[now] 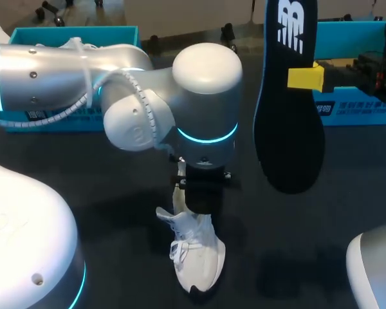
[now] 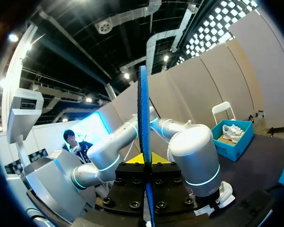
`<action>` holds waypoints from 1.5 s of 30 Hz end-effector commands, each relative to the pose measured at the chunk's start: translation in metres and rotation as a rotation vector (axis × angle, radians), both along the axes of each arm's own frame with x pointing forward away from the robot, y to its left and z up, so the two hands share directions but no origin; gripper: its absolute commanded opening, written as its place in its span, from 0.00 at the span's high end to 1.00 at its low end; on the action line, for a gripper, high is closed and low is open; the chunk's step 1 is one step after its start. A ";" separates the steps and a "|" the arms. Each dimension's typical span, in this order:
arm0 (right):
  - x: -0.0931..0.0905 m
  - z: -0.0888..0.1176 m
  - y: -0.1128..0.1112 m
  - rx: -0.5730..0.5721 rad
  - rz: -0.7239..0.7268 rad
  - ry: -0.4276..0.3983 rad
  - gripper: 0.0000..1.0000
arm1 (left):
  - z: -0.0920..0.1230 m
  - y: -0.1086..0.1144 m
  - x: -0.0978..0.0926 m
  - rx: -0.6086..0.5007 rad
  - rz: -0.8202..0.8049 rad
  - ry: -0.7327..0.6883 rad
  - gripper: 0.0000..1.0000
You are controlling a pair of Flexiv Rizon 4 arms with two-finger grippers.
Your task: Take the shoe out of the shoebox, open the shoe tongue, remove and reinsert the insole, then place the shoe into the shoebox
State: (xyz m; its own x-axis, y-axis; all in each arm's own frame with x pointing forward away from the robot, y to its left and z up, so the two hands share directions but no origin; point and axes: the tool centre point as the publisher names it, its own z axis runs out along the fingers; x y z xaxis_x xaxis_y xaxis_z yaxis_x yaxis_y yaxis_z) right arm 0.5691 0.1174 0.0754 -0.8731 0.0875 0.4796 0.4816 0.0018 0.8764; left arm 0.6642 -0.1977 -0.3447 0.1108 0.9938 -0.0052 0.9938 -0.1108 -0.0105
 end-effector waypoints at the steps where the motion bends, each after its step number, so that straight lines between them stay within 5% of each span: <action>1: 0.005 0.002 0.004 -0.004 0.006 0.002 1.00 | -0.008 -0.006 0.000 0.009 0.001 0.014 1.00; 14: 0.005 0.002 0.004 -0.004 0.006 0.002 1.00 | -0.026 -0.027 0.007 -0.011 0.087 0.035 0.98; 16: 0.005 0.002 0.004 -0.004 0.006 0.002 1.00 | -0.025 -0.029 0.008 -0.022 0.091 0.038 0.85; 18: 0.005 0.002 0.004 -0.004 0.006 0.002 1.00 | -0.023 -0.031 0.010 -0.033 0.094 0.040 0.56; 20: 0.005 0.002 0.004 -0.004 0.006 0.002 1.00 | -0.020 -0.032 0.012 -0.050 0.102 0.045 0.44; 22: 0.005 0.002 0.004 -0.004 0.006 0.002 1.00 | -0.016 -0.034 0.016 -0.075 0.112 0.050 0.17; 24: 0.005 0.002 0.004 -0.004 0.006 0.002 1.00 | -0.007 -0.036 0.019 -0.116 0.133 0.062 0.02; 34: 0.005 0.002 0.004 -0.004 0.006 0.002 1.00 | 0.070 -0.030 0.051 -0.446 0.227 0.122 0.00; 45: 0.005 0.002 0.004 -0.004 0.006 0.002 1.00 | 0.119 -0.028 0.068 -0.909 0.319 0.161 0.00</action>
State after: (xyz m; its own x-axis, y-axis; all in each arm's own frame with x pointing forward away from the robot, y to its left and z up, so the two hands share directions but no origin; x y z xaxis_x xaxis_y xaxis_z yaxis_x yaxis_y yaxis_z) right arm 0.5690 0.1174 0.0754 -0.8732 0.0876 0.4794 0.4814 0.0020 0.8765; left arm 0.7357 -0.2475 -0.2358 -0.1982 0.8337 -0.5155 0.9757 0.1179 -0.1845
